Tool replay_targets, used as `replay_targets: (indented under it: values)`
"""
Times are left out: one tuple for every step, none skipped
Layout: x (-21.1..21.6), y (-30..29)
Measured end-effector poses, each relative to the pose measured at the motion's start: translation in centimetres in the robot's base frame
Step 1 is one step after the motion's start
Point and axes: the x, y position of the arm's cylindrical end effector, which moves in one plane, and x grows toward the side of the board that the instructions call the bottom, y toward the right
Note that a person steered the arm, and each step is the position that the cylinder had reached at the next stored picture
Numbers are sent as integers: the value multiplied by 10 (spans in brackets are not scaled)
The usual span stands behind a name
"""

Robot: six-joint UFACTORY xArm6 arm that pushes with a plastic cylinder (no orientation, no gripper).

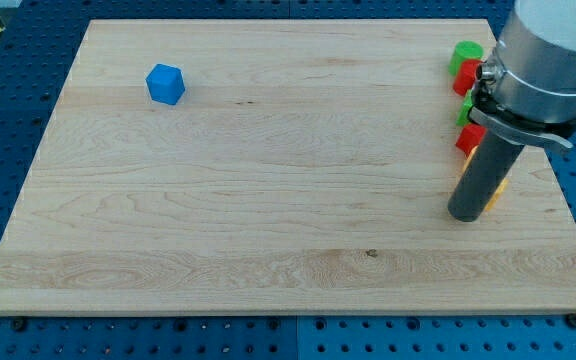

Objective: Push the blue cube into the green circle

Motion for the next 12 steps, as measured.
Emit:
replay_targets:
  values:
    - [-1, 13]
    - [0, 0]
    - [1, -51]
    - [1, -128]
    - [1, -215]
    - [-7, -306]
    - [-47, -390]
    - [-88, -448]
    - [-131, -479]
    - [-178, -474]
    - [-185, -411]
    - [-185, -318]
